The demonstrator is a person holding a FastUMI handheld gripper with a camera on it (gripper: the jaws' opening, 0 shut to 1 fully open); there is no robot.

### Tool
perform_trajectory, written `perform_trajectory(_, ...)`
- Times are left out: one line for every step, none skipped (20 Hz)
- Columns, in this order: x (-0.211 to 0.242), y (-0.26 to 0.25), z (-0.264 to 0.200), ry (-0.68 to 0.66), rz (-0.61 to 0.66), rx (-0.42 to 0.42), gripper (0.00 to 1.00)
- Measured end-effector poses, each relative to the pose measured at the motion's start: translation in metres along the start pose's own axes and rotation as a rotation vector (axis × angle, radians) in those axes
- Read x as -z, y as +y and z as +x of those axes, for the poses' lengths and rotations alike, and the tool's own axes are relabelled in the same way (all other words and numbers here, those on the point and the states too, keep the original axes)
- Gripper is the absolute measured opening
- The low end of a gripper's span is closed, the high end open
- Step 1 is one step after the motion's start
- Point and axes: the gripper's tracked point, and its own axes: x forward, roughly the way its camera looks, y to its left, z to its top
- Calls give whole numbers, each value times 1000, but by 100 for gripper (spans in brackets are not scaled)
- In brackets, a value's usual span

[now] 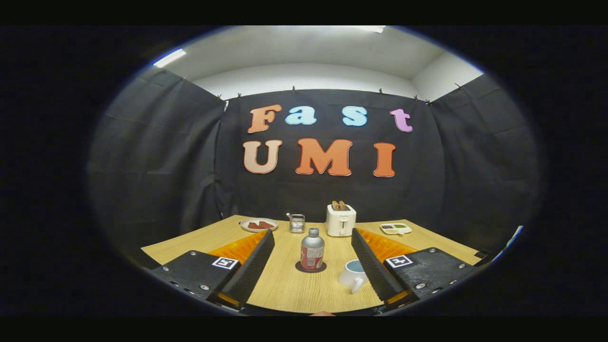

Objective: Take the bottle from table, then pour the juice into the cup, finally place the bottle on the coaster

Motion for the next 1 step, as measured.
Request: perform_trajectory(1, -1, -2, -1, 4, 6, 97)
